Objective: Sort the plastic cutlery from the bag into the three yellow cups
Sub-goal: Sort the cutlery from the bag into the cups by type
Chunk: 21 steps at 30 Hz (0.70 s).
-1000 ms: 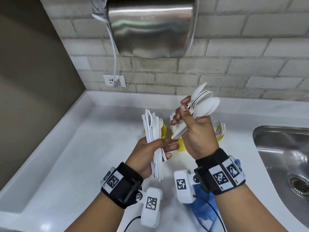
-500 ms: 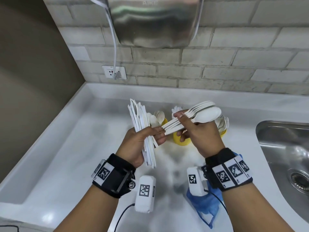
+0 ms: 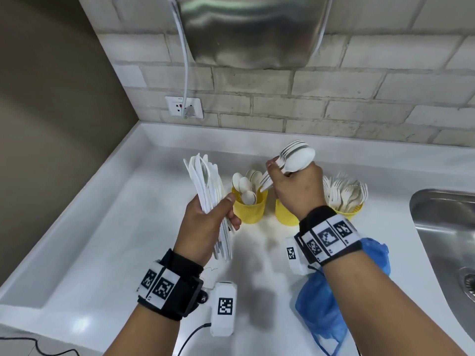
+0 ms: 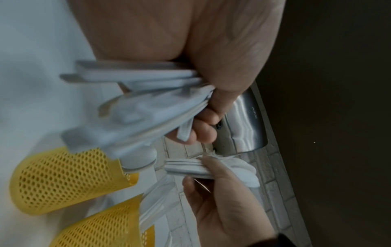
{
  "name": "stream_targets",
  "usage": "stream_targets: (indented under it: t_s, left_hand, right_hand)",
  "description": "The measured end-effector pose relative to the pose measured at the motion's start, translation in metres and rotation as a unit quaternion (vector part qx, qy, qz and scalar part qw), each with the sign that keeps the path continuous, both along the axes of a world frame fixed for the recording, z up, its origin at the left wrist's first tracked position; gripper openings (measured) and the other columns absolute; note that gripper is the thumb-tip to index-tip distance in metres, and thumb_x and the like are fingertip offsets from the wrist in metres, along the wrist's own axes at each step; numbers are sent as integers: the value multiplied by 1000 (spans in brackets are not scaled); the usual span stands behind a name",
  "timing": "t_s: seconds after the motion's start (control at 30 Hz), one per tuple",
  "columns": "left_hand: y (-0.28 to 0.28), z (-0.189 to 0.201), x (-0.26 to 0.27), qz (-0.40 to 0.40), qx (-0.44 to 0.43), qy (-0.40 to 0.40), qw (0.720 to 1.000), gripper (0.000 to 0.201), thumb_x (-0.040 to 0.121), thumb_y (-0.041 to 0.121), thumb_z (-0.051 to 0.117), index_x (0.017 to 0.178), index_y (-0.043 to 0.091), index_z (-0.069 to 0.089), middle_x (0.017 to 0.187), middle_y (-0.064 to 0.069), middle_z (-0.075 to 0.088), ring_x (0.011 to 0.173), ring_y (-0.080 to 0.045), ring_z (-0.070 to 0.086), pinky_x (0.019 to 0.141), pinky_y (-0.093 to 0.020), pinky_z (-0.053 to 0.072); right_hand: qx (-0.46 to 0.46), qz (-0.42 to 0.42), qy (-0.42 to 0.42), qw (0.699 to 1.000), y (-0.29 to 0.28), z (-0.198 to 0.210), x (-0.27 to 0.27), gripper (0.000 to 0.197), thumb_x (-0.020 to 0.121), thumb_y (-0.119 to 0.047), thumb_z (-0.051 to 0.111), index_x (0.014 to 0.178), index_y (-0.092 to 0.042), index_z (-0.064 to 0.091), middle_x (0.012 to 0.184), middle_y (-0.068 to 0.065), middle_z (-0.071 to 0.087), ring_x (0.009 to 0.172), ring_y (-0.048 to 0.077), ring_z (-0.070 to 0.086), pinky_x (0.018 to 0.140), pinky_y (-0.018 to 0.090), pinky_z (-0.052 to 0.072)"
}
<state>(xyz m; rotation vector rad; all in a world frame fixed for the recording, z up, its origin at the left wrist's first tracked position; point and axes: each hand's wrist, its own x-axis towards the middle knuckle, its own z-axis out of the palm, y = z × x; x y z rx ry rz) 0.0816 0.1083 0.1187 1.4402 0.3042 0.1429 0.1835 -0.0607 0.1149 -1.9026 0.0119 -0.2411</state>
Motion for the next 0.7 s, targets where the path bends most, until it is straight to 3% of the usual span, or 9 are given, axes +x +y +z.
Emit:
stream_targets:
  t_s: [0.07,0.2,0.33,0.47,0.6,0.7]
  left_hand:
    - [0,2,0,5,11,-3,1000,28,96,14,67,69,14,61,59,-9,56,58,-31,59,66,-44,49]
    - [1,6,-2,2,61,-17,998,24,97,15,66,74,19,63,60,-12,58,58,-30,62,63,-39,52]
    - [-6,14,-6,-7,101,-34,994,16,97,10,66,86,3,57,69,-30,59,53,-21,60,54,-23,49]
    - [-9,19,-8,-19,120,-36,992,16,96,9,66,86,9,55,69,-27,61,52,-15,60,50,-18,47]
    - [-9,20,-7,-16,128,-43,991,14,96,11,67,89,11,55,69,-24,63,52,-14,60,52,-17,47]
    - [-10,21,-8,-28,137,-58,988,16,95,11,68,89,20,57,62,-11,63,55,-15,62,55,-19,49]
  right_hand:
    - [-38,14,-18,999,10,-1,1,26,87,-29,76,70,-13,66,64,2,68,67,23,68,63,29,51]
    - [-124,39,-33,991,27,-10,3,28,87,-32,69,71,-10,63,72,10,68,70,32,63,68,36,52]
    - [-228,81,-2,970,37,-7,1,41,92,-25,62,56,-22,42,61,-2,49,68,30,52,70,34,40]
    - [-296,108,5,949,37,-2,2,44,95,-22,57,57,-21,35,54,-9,40,60,23,42,69,30,26]
    - [-299,122,26,946,39,-8,12,29,92,-34,61,70,-21,47,67,-2,53,71,28,55,70,29,38]
    - [-316,123,27,940,38,-5,14,29,90,-39,66,98,-12,61,89,10,66,84,33,64,74,34,52]
